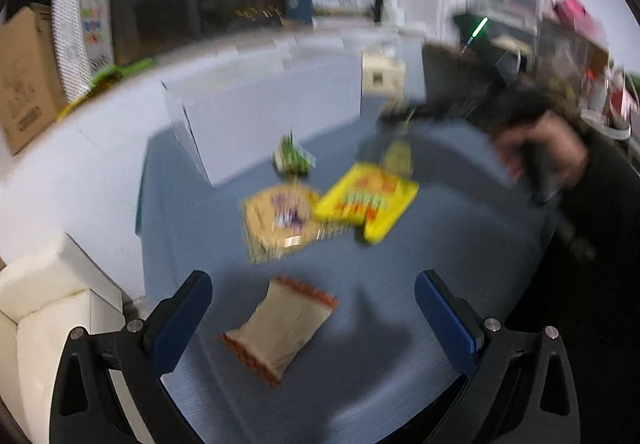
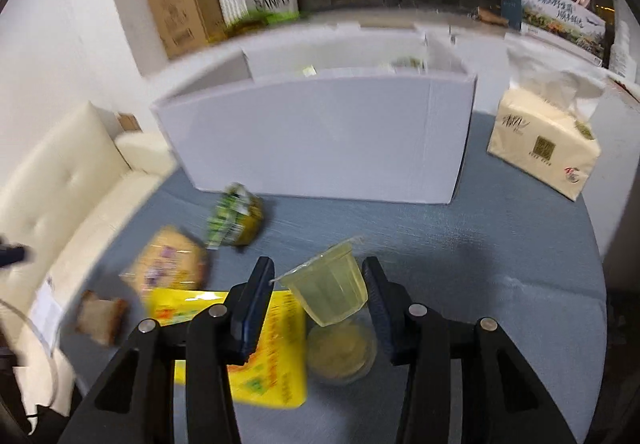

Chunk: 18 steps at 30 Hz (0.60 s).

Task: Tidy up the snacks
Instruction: 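Grasp a jelly cup with the right tool while the left tool grasps the brown-edged bread bag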

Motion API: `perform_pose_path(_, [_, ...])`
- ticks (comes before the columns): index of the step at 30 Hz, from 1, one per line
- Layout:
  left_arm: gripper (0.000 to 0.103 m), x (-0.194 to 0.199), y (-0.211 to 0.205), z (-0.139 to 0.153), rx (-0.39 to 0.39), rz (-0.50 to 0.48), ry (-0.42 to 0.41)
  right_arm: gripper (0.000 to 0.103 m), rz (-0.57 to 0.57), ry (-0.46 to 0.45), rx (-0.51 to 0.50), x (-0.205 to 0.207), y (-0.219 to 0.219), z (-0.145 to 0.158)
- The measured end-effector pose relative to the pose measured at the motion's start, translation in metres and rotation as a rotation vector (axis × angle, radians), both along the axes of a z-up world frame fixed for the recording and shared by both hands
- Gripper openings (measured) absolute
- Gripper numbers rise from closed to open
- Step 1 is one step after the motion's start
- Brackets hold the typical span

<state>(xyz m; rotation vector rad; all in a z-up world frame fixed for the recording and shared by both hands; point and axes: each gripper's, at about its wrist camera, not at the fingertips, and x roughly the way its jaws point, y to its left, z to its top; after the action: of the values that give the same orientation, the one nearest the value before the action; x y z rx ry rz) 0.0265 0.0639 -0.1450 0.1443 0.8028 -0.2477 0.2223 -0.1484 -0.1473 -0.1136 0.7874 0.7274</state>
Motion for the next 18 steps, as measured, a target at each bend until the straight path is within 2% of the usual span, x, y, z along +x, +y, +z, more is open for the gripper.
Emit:
perform_pose_path(5, [0.103, 0.016, 0.011, -0.031, 0.003, -0.110, 0.119, 0.050, 0.044, -0.045, 0.064, -0.036, -0.016, 0.028])
perform_pose_path(10, [0.101, 0.034, 0.023, -0.048, -0.020, -0.154, 0.185, 0.050, 0.071, -0.094, 0.099, -0.065, -0.022, 0.043])
perform_pose_path(11, [0.087, 0.036, 0.023, -0.052, -0.017, -0.160, 0.193, 0.050, 0.074, -0.101, 0.099, -0.069, -0.021, 0.043])
perform_pose_path(12, [0.060, 0.038, 0.023, -0.056, -0.004, -0.162, 0.205, 0.050, 0.077, -0.105, 0.100, -0.072, -0.022, 0.044])
perform_pose_path(13, [0.053, 0.037, 0.023, -0.055, 0.025, -0.144, 0.176, 0.050, 0.079, -0.102, 0.102, -0.071, -0.021, 0.044])
perform_pose_path(15, [0.049, 0.035, 0.028, -0.051, -0.041, -0.131, 0.182, 0.050, 0.083, -0.101, 0.102, -0.076, -0.021, 0.044])
perform_pose_path(18, [0.049, 0.026, 0.029, -0.041, -0.060, -0.094, 0.141, 0.050, 0.091, -0.096, 0.102, -0.081, -0.021, 0.043])
